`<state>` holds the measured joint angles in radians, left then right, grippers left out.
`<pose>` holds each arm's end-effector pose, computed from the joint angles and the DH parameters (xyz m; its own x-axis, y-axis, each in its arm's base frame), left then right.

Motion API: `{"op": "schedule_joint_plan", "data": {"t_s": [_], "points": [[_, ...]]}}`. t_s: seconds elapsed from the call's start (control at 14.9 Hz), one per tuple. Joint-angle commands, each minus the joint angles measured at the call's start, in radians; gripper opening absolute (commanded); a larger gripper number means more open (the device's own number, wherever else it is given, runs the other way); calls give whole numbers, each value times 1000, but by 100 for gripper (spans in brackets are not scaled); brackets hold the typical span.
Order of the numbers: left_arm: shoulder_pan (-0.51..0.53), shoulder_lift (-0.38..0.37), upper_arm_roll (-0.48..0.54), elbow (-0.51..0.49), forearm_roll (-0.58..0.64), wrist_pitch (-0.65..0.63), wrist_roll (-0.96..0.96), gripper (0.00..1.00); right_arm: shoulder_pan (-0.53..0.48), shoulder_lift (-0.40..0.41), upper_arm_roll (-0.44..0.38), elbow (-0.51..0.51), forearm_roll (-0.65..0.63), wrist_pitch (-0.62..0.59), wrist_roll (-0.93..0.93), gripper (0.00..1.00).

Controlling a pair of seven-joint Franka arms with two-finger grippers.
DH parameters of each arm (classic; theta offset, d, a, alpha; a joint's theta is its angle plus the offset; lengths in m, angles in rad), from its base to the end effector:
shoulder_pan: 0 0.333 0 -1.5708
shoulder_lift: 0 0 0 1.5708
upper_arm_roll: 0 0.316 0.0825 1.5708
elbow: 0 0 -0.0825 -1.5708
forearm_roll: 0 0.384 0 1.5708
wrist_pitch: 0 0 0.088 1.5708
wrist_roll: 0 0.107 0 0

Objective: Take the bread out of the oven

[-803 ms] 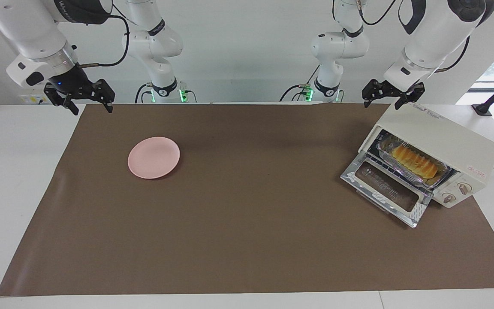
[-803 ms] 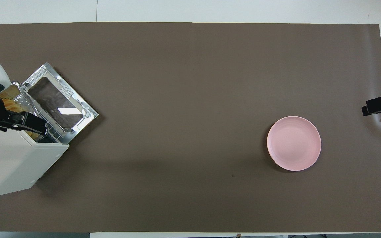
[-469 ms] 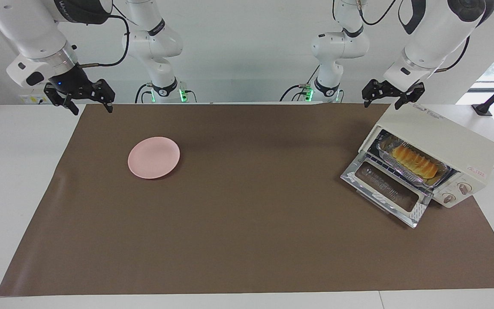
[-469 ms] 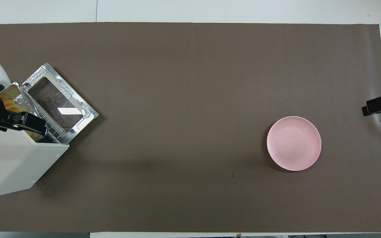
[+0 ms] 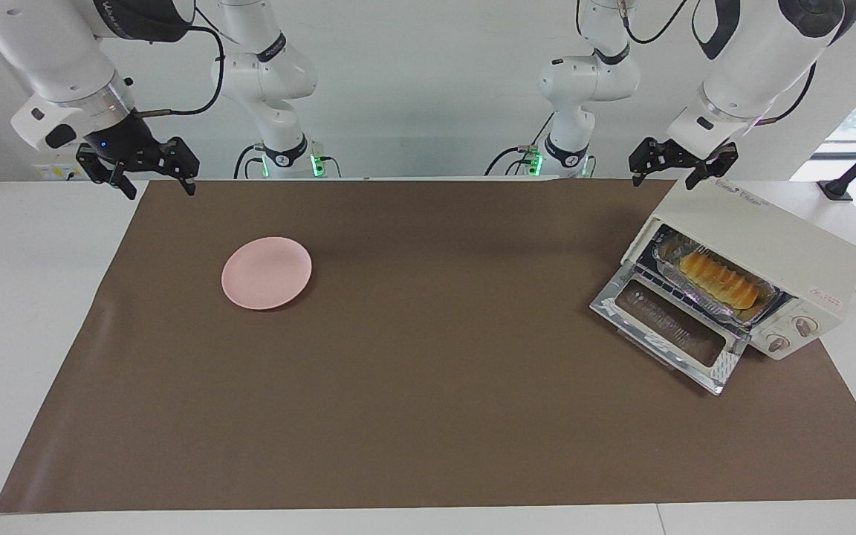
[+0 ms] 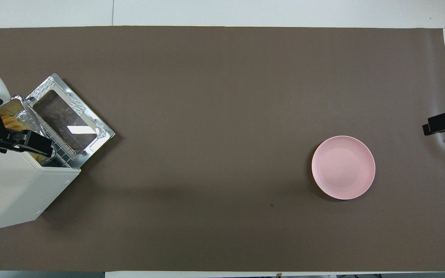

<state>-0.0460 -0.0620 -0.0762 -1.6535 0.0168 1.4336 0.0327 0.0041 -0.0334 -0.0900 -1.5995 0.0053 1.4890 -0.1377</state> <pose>0.5147 -0.0624 0.6085 0.9760 -0.1496 -0.1580 -0.1541 -0.9879 -0.0164 0.5331 -0.0461 0.6224 0.9958 0.0527 -0.0753 0.0515 -0.9985 -0.0188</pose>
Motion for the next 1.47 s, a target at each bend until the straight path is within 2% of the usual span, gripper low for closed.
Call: {"op": "schedule_joint_plan", "data": {"t_s": [0.0,0.27,0.4,0.47,0.67,0.94,1.14,1.41], "points": [[8,-16,-4,-23,69,134,-189,100,-12,-23,10,-22,-8,-3,9,100],[5,197,1,136,74,126,-428,100,-12,-23,10,-22,-8,-3,9,100],[-3,310,1,182,157,177,-493,100,-12,-23,10,-22,-8,-3,9,100],[5,335,1,172,217,226,-502,100,-12,-23,12,-22,-10,-3,9,100],[52,314,3,25,236,370,-507,100,-12,-23,12,-22,-8,-3,9,100],[58,312,7,-60,288,407,-514,100,-12,-23,10,-22,-8,-3,9,100],[61,288,10,-179,296,502,-522,100,-12,-23,10,-22,-8,-3,9,100],[81,297,9,-209,296,579,-525,100,-12,-23,10,-22,-10,-3,9,100]]}}
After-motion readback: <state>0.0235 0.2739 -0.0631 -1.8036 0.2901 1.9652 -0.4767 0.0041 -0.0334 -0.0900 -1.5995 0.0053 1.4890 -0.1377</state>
